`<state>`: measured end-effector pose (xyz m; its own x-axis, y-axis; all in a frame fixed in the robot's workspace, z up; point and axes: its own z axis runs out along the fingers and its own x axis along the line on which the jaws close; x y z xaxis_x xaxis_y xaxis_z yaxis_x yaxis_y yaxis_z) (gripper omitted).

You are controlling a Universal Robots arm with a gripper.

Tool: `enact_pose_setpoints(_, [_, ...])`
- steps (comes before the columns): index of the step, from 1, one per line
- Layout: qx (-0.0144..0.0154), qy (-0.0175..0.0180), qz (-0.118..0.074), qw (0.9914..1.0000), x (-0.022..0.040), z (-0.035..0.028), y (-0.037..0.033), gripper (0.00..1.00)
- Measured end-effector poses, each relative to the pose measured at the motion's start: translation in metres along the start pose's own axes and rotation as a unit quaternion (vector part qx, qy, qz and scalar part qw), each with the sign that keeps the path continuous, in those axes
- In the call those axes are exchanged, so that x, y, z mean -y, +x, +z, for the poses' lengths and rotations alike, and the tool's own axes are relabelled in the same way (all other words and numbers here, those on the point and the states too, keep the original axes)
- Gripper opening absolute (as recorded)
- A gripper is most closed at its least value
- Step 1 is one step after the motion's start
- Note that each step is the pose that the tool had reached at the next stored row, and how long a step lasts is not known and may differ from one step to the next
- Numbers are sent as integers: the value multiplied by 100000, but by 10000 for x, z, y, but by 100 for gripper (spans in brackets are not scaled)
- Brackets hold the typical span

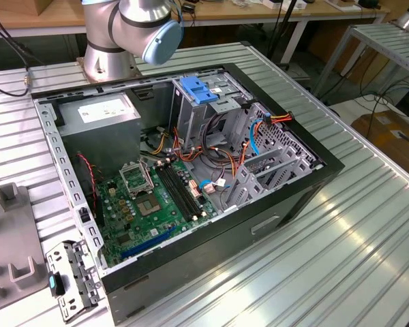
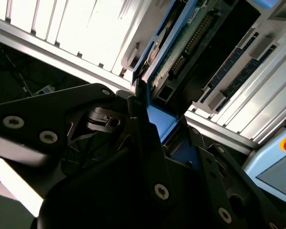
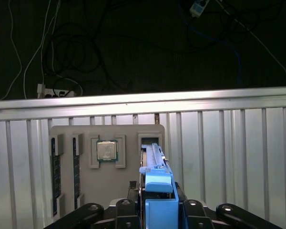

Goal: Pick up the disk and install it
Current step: 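Pick up the disk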

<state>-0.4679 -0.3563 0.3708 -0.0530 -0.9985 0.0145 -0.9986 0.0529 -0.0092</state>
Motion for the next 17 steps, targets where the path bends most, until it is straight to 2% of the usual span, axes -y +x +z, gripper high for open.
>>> enact_pose_setpoints(17, [3,7,1,100000,1,-92,1,37])
